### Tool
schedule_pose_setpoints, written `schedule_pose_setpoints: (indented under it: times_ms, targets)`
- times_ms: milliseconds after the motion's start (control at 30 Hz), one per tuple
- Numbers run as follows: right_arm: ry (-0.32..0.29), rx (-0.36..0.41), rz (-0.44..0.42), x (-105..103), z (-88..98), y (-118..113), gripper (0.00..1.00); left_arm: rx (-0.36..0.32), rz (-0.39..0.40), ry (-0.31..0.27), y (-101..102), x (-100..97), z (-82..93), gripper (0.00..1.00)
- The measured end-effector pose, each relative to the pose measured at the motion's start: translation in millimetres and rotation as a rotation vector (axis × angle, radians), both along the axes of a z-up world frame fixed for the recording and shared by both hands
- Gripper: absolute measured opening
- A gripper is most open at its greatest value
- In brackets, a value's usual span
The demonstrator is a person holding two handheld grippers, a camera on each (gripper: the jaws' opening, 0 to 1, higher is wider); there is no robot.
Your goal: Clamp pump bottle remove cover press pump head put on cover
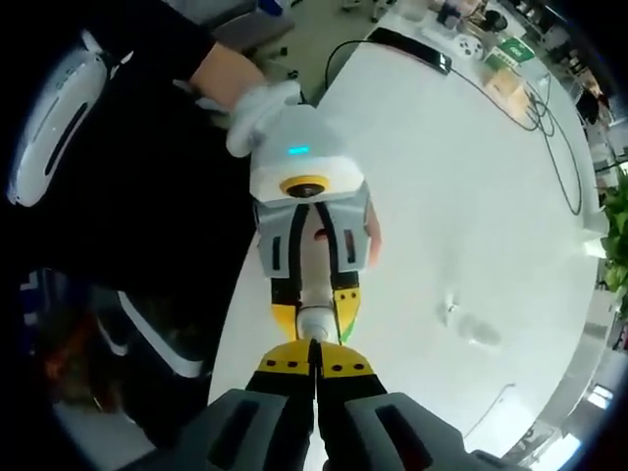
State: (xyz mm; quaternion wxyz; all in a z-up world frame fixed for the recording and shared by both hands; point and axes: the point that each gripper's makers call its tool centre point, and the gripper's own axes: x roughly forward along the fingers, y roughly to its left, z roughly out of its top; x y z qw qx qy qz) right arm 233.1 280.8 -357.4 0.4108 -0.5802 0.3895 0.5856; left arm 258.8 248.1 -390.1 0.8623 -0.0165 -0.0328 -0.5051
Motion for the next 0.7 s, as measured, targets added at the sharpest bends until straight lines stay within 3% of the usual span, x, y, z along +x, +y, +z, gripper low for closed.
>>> schedule_pose_setpoints:
  times_ms: [367,700]
  targets:
    - [0.015,0.025,-0.013,0.3,0.4,-0.2,0.0,0.0,0.001,0.002,0.0,0.0,-0.2,0.14]
    - [0.006,0.001,-0.003,-0.4,-0.2,0.5,0.0,0.0,-0.001,0.003,0.2,0.3,-0.4,0.14]
